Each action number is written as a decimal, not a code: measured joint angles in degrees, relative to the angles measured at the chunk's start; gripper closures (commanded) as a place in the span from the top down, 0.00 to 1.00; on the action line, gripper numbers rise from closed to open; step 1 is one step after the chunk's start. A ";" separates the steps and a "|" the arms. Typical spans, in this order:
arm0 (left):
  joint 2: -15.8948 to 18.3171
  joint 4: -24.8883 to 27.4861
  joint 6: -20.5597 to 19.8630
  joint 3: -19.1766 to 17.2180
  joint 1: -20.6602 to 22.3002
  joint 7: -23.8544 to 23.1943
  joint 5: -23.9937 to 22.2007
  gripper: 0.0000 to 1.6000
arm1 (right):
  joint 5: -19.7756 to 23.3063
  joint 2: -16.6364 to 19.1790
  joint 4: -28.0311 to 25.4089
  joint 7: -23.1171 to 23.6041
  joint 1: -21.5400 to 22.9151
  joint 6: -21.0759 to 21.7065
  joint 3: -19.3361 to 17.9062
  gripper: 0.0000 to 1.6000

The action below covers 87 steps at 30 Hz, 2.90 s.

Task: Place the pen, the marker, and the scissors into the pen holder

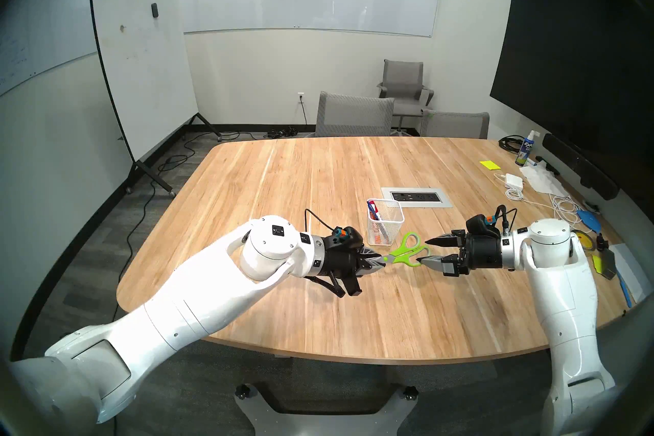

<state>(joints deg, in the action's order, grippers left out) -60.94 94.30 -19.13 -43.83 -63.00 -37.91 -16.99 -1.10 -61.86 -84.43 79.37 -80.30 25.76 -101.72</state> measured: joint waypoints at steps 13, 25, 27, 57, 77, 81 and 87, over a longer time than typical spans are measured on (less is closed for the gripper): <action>-0.06 -0.22 0.08 0.15 -0.36 -0.11 -0.28 0.00 | 0.36 0.40 0.34 0.81 -0.15 -0.93 0.01 0.00; -0.84 -1.42 -0.32 0.25 -0.18 -1.29 -1.47 0.14 | 0.61 0.44 1.80 1.38 -0.11 -1.61 -0.49 0.00; -0.96 -1.75 -0.68 0.45 0.05 -1.78 -1.59 0.34 | 0.62 0.43 2.24 1.58 -0.10 -1.84 -0.52 0.00; 0.62 0.80 -3.18 0.07 -1.40 -1.63 -2.16 0.97 | -0.19 1.03 4.42 -1.16 0.53 -4.99 -2.33 0.00; 5.10 5.70 -2.90 -1.42 -7.51 1.69 -3.90 1.00 | -0.93 -0.05 0.49 -5.23 1.15 -8.66 -3.96 0.00; 5.24 5.71 -2.62 -1.60 -8.24 2.33 -4.18 1.00 | -0.96 -0.45 -0.23 -6.06 2.27 -8.86 -3.97 0.00; 5.50 6.14 -1.99 -2.18 -9.32 3.40 -4.62 1.00 | -1.38 -0.77 -0.84 -7.34 4.87 -9.03 -3.55 0.00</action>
<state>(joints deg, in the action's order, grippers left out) -55.44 100.44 -21.11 -46.01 -72.32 -34.51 -21.61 -2.48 -62.63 -85.27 72.02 -75.43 16.73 -105.27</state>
